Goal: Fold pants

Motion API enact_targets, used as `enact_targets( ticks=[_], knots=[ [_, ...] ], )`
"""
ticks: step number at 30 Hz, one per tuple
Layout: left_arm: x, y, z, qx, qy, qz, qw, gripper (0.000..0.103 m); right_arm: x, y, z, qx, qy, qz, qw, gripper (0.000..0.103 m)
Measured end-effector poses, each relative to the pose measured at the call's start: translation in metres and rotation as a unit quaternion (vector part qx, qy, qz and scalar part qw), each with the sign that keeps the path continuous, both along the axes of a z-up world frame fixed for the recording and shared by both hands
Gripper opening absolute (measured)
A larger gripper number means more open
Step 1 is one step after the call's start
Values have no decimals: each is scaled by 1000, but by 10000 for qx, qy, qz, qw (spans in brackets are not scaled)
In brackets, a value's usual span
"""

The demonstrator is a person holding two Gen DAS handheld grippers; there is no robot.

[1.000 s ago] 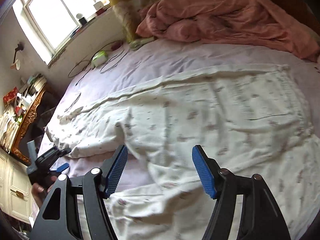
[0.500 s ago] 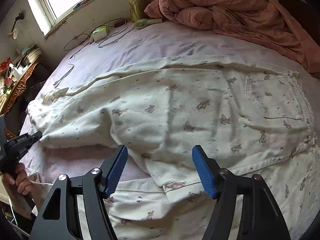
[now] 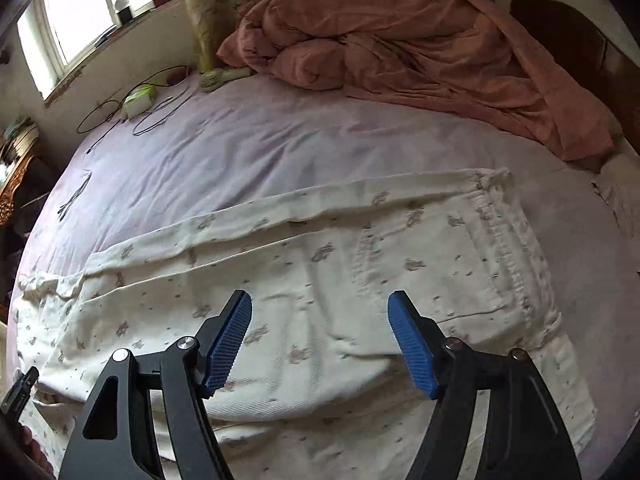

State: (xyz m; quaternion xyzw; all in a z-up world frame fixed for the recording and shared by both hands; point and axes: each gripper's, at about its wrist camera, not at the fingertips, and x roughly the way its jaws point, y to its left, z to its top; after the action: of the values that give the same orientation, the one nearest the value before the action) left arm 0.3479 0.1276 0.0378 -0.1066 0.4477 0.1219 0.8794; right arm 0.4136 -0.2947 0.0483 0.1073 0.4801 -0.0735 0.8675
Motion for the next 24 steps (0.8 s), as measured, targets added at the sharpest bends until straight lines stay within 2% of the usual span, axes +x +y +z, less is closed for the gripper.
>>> enact_targets(
  ticks=[2,5,8,10,12,14,18,21,22,23,24],
  knots=[
    [30,-6,10,-82,-95,-8,9999,57,8,-23,-7,315,52,-226,9992,72],
    [80,-6,14,-511,-72,50,9987,61,26,-42,-19,922,32,-249,9954,72],
    [127,-3,5,-625,330,200,9973,61,49,-36,-31,1135,44,-145,9934,72],
    [144,1,-3,-729,509,314,9955,61,69,-31,-46,1461,298,-100,9888,72],
    [153,2,-8,-818,637,364,9939,61,88,-26,-65,1841,493,-274,9813,72],
    [153,1,-8,-828,575,370,9942,62,102,-21,-77,2041,519,-482,9764,72],
    [146,-11,-3,-318,546,189,9978,63,138,-14,-97,2178,687,-849,9699,72],
    [138,-11,12,-139,368,6,9992,65,158,-12,-109,2062,936,-1179,9669,73],
    [136,-9,18,-121,306,-32,9995,71,163,-11,-109,2004,956,-1268,9668,73],
    [133,-7,25,-106,254,-32,9996,77,166,-11,-107,1915,933,-1329,9680,70],
    [130,-3,30,-116,213,-13,9997,78,168,-9,-105,1719,938,-1367,9711,63]
  ],
)
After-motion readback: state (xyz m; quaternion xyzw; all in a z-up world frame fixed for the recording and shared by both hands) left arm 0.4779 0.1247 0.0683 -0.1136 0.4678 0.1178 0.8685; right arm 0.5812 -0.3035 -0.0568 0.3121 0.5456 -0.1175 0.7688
